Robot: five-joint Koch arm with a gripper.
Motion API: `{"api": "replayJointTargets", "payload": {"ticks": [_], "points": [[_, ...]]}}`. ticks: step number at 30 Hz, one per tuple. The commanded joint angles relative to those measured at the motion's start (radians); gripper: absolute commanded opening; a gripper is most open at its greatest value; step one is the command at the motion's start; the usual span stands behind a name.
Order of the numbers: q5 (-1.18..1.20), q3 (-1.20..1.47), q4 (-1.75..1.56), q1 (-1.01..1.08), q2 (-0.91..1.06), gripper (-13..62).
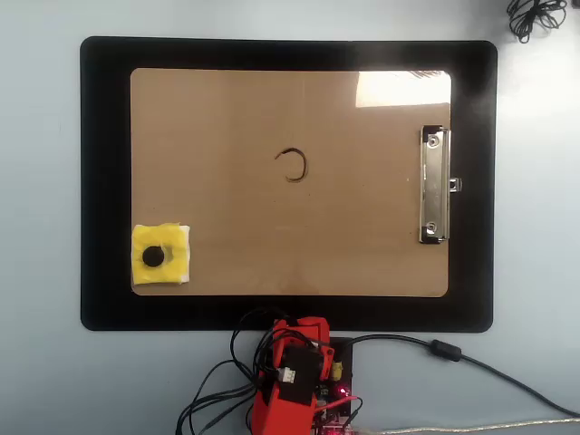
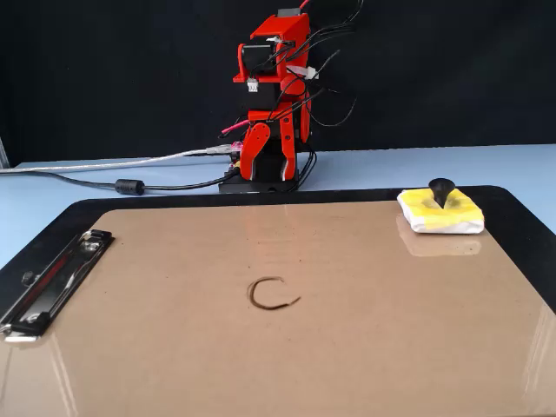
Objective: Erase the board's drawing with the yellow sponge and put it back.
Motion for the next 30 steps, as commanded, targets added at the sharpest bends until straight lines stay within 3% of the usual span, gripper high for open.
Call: {"api": "replayJointTargets", "payload": {"ticks": [1,9,12,17,21,25,30], "points": [[0.029,0.018,0.021,-0.003,0.038,34.4],[0.032,0.008,0.02,-0.054,0.04,34.2],[0.026,-0.164,0.017,-0.08,0.041,33.9],[-0.005,-0.494,-0.015,-0.41,0.035,33.5],[-0.281,-0.54,-0.322,-0.818,0.037,32.7],[-0.581,-0.373,-0.831,-1.126,0.006,32.6],[-0.557,0.009,-1.562,-1.246,-0.094,32.7]]}}
